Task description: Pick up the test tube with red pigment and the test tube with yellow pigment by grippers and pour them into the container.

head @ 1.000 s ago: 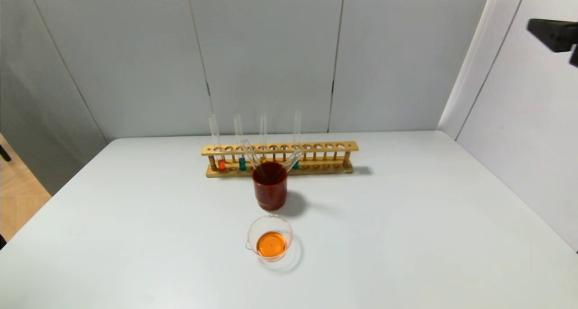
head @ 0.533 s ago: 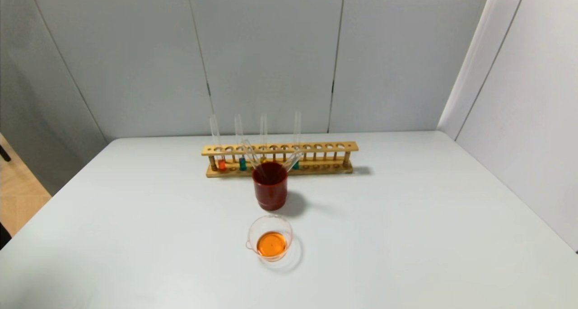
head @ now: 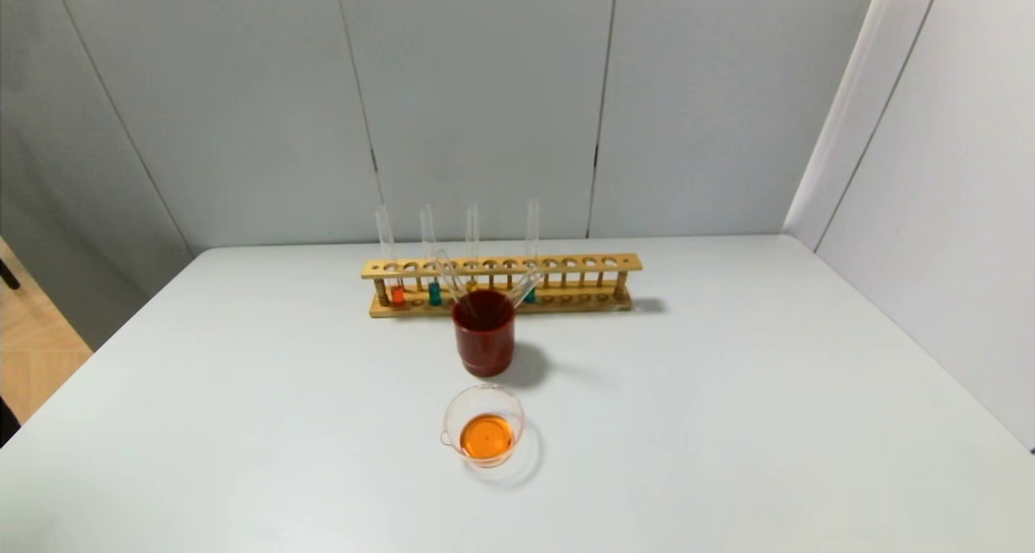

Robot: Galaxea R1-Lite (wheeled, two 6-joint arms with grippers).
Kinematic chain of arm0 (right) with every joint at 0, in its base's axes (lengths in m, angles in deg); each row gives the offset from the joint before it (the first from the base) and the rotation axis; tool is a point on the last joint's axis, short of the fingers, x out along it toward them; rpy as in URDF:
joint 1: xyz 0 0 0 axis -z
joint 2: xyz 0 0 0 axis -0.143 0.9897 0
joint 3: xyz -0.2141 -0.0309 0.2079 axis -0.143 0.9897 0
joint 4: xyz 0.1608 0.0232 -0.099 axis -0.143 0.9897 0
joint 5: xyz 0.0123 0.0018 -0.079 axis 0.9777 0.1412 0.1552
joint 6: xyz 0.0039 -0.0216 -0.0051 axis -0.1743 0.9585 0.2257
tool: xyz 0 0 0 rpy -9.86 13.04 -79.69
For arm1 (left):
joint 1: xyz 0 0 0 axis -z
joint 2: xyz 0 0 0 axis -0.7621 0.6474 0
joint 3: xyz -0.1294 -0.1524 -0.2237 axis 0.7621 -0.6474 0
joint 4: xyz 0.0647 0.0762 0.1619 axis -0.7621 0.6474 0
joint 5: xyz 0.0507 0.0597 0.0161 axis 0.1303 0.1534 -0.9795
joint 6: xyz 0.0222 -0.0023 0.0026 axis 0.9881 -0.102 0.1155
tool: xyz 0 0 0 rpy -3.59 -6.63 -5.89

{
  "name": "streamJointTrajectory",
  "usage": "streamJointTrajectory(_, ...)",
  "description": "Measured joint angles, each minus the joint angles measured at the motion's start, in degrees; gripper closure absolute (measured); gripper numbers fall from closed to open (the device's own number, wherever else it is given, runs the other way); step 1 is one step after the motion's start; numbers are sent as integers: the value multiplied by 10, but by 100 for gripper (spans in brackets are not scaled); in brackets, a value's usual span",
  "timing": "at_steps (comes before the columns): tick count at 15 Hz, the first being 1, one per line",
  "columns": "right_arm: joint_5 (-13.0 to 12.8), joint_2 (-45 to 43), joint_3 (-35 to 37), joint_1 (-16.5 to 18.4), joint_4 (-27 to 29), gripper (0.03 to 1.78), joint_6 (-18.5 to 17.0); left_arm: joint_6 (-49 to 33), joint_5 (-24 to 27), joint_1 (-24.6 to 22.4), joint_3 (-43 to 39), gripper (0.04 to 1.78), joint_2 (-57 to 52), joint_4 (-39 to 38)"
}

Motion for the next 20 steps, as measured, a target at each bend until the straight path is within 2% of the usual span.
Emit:
streamJointTrajectory(1, 17, -23, -2, -1, 15, 7, -1, 0, 0, 0, 0, 11, 0, 0)
streamJointTrajectory(2, 46, -47, -2, -3, 33, 7, -2, 0, 0, 0, 0, 11, 0, 0)
streamJointTrajectory(4, 130, -86, 3, -5, 81, 7, -20, 0, 0, 0, 0, 11, 0, 0)
streamJointTrajectory(7, 260, -126, 59, -4, 133, 7, -118, 0, 0, 0, 0, 11, 0, 0)
streamJointTrajectory(8, 286, -136, 90, -4, 132, 7, -146, 0, 0, 0, 0, 11, 0, 0)
streamJointTrajectory(9, 300, -145, 126, -4, 132, 7, -164, 0, 0, 0, 0, 11, 0, 0)
streamJointTrajectory(11, 305, -171, 189, -4, 131, 7, -180, 0, 0, 0, 0, 11, 0, 0)
streamJointTrajectory(14, 276, -192, 257, -4, 128, 7, -180, 0, 0, 0, 0, 11, 0, 0)
streamJointTrajectory(18, 256, -198, 321, -4, 116, 7, -168, 0, 0, 0, 0, 11, 0, 0)
streamJointTrajectory(20, 253, -199, 341, -4, 87, 7, -169, 0, 0, 0, 0, 11, 0, 0)
